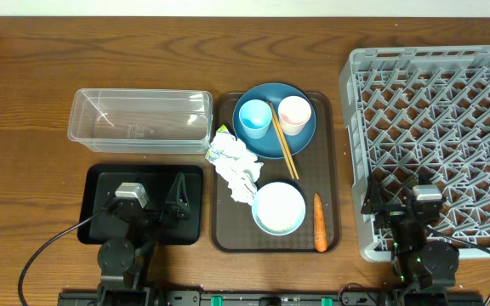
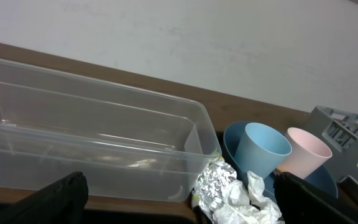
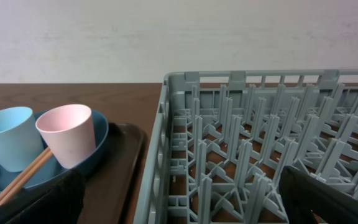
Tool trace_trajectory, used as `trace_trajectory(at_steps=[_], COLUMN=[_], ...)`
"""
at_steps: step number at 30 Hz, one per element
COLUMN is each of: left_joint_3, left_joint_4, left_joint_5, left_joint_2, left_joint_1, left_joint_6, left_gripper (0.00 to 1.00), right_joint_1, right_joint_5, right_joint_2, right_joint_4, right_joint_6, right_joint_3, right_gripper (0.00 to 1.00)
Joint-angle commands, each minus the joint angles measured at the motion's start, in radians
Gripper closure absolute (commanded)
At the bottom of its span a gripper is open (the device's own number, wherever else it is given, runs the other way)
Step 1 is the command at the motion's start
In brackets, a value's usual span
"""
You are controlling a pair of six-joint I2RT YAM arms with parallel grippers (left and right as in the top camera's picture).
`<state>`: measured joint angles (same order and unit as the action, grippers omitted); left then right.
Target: Sort waste into correct bins and load items into the dishwasher rack
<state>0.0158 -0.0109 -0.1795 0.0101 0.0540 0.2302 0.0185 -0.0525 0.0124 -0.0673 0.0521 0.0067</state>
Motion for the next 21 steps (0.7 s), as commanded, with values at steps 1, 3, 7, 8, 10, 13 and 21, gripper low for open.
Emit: trace_trajectory(at_steps=[1, 3, 7, 8, 10, 13, 21], left_joint_3=[-0.012, -0.012, -0.012, -0.012, -0.012, -0.012, -0.012], left_joint_4=[-0.041, -0.041, -0.041, -0.042, -0.041, -0.041, -0.041], left_joint_5=[-0.01, -0.01, -0.01, -0.01, -0.01, -0.01, -0.01], left_joint_2=[-0.005, -0.005, -0.005, -0.005, -0.005, -0.005, -0.005], left_joint_1=[-0.029, -0.029, -0.029, -0.029, -0.029, -0.029, -0.029], left_joint_6=[-0.013, -0.012, -0.012, -0.013, -0.013, -0.012, -0.012], left_gripper=[0.02, 0.02, 0.02, 0.02, 0.02, 0.02, 0.02], right_joint_1=[-0.001, -0.001, -0.001, -0.001, -0.001, -0.001, -0.001], right_joint_5=[-0.001, -0.001, -0.001, -0.001, -0.001, -0.001, -0.001], right_joint_2=[0.021, 0.021, 0.021, 0.021, 0.021, 0.021, 0.021], right_joint_4=[-0.004, -0.004, -0.004, -0.004, -0.004, -0.004, -0.004], right_joint_6=[-0.005, -0.005, -0.005, -0.005, -0.005, -0.005, -0.005], right_joint_3=[-0.001, -0.001, -0.001, -0.001, -0.001, -0.001, -0.001], right_gripper=[0.01, 0.01, 0.01, 0.01, 0.01, 0.01, 0.01])
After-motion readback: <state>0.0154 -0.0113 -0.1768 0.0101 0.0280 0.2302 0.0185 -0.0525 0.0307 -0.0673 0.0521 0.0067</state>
